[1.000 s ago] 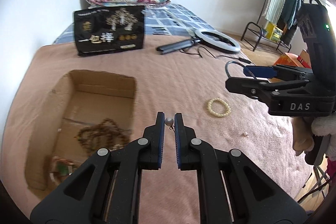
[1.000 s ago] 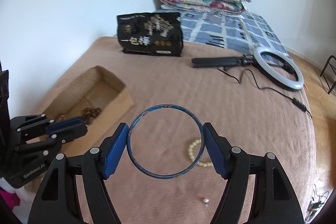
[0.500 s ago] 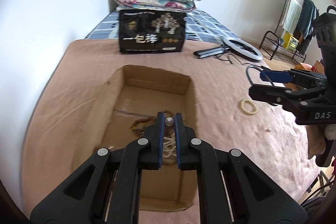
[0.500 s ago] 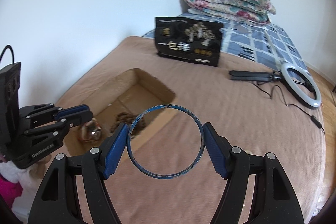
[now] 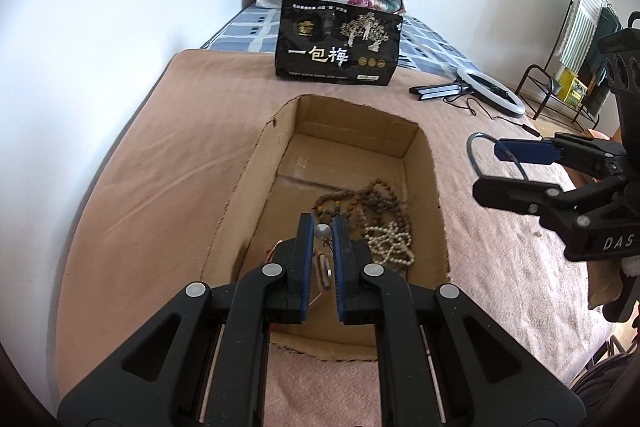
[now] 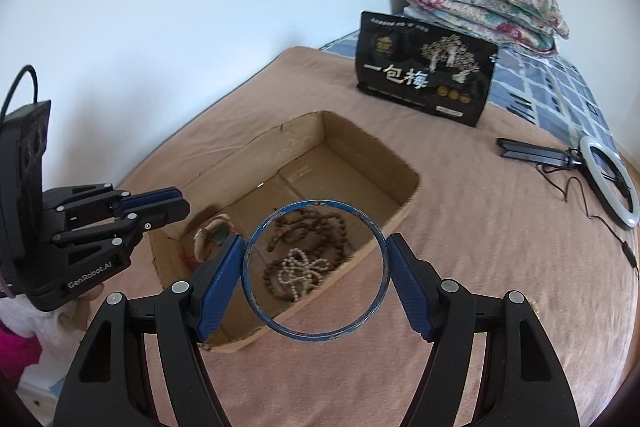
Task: Organize jewelry
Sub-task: 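Lift the bangle with right tool while left tool carries the pearl stud over the box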
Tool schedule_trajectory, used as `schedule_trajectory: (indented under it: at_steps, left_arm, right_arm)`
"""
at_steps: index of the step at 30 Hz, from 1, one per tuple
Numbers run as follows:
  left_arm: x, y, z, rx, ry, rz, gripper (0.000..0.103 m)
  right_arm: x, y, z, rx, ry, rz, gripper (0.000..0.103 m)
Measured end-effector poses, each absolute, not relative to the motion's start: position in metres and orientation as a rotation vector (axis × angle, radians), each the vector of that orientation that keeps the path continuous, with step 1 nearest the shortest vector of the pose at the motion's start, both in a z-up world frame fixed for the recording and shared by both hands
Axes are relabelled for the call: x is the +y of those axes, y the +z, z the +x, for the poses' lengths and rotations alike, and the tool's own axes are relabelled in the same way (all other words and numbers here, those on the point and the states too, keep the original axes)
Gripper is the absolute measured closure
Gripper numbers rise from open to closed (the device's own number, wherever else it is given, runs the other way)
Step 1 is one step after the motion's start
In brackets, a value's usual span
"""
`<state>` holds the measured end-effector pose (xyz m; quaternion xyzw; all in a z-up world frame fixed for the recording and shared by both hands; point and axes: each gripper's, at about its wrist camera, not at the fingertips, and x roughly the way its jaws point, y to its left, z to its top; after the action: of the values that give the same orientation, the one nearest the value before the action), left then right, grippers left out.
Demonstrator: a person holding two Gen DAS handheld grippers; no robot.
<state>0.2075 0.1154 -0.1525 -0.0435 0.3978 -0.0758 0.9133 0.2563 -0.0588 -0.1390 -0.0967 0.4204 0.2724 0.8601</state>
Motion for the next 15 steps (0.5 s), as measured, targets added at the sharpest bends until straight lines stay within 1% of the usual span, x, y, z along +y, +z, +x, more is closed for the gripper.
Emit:
schedule_trajectory:
  at_steps: [15]
  left_arm:
    - [0.128, -0.161, 0.204, 0.837, -0.139, -0.102, 0.095]
  right_arm:
    - [-0.032, -0.160, 0.256, 0.915, 0.592, -0.226, 0.032]
